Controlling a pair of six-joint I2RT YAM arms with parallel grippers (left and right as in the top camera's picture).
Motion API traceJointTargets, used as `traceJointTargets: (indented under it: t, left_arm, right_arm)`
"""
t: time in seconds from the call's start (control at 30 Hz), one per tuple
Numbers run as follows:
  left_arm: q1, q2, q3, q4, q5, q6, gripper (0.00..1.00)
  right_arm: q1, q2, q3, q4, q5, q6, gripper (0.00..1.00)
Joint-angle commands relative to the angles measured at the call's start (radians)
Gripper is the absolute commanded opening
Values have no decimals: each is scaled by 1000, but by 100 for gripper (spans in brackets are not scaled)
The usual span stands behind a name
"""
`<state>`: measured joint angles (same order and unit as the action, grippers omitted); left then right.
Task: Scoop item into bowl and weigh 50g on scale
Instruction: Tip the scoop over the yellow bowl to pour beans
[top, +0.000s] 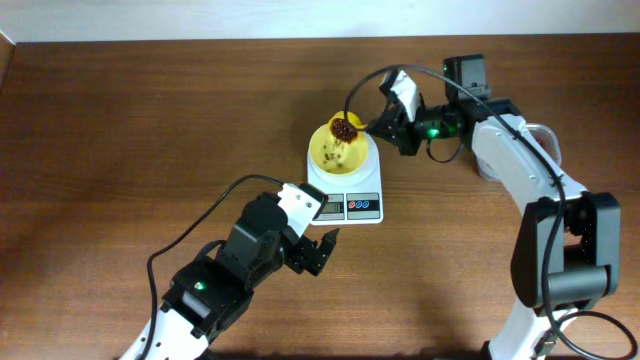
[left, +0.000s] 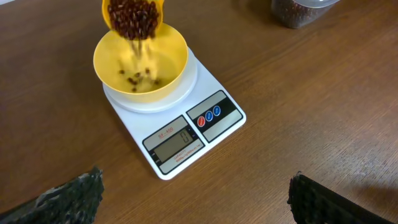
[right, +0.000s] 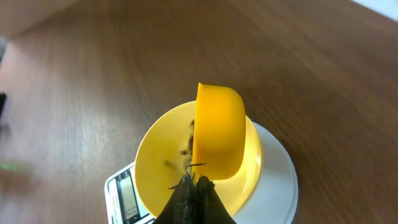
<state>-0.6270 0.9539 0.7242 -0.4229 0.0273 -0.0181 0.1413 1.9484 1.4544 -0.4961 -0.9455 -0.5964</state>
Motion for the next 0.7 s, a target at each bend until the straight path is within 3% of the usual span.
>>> traceJointTargets:
  t: [0.0,0.4,0.67]
  left_arm:
    - [3,0,-3,-1,11,19,99]
    - [3,0,-3,-1,11,19,99]
    - [3,0,-3,-1,11,19,99]
  right_arm:
    - [17,5,3,2,-6,-192,4]
    - [17,5,3,-5,-7,-659,4]
    - [16,5,3,-7,-11,-731,4]
